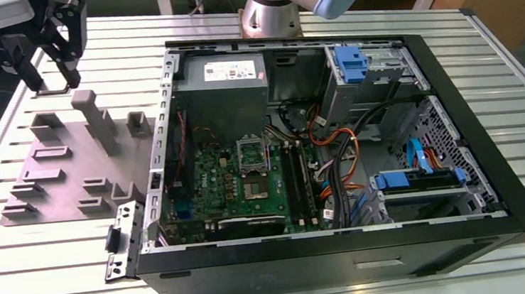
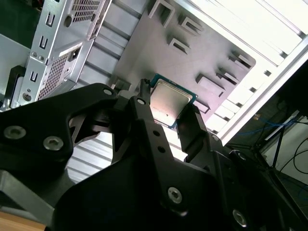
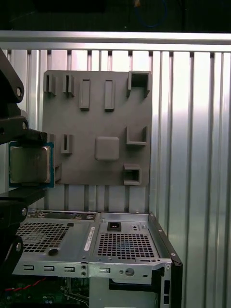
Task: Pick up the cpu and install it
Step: 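Pick up the cpu and move it towards the insertion slot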
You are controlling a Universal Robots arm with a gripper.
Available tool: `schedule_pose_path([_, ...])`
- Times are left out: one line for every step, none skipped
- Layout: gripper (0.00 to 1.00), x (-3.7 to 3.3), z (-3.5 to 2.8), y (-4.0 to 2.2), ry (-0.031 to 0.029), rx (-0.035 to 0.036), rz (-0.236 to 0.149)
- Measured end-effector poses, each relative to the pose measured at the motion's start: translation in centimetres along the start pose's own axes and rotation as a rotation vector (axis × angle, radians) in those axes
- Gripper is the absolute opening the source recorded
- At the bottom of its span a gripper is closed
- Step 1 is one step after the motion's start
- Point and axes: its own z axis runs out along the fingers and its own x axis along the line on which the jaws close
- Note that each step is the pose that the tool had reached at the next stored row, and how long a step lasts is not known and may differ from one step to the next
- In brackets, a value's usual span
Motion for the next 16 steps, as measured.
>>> schedule_pose_path([0.47, 0.00, 0.00, -0.01, 0.0000, 0.0000, 0.000])
schedule_pose_path([0.47, 0.00, 0.00, -0.01, 0.0000, 0.0000, 0.000])
schedule_pose_path([0.47, 0.00, 0.00, -0.01, -0.0001, -0.0001, 0.000])
schedule_pose_path([0.47, 0.00, 0.00, -0.01, 0.0000, 0.0000, 0.000])
schedule_pose_path([0.47, -0.02, 0.01, -0.01, -0.0001, -0.0001, 0.000])
schedule_pose_path([0.47, -0.06, 0.01, -0.01, -0.0002, -0.0001, 0.000])
schedule_pose_path([0.47, -0.11, 0.00, -0.01, 0.0000, 0.0000, 0.000])
schedule_pose_path([0.47, -0.16, 0.00, -0.01, 0.0000, 0.0000, 0.000])
schedule_pose_path([0.47, -0.22, 0.01, -0.01, 0.0000, 0.0000, 0.000])
schedule_pose_path([0.47, -0.28, 0.01, -0.01, -0.0001, -0.0001, 0.000])
schedule_pose_path([0.47, -0.35, 0.01, -0.01, -0.0001, -0.0001, 0.000])
schedule_pose_path([0.47, -0.43, 0.01, -0.01, -0.0001, -0.0001, 0.000])
schedule_pose_path([0.47, -0.50, 0.01, -0.01, 0.0000, 0.0000, 0.000])
schedule_pose_path([0.47, -0.57, 0.01, -0.01, -0.0001, 0.0000, 0.000])
schedule_pose_path([0.47, -0.64, 0.01, -0.01, 0.0000, 0.0000, 0.000])
schedule_pose_path([0.47, -0.71, 0.02, -0.01, 0.0000, -0.0001, 0.000])
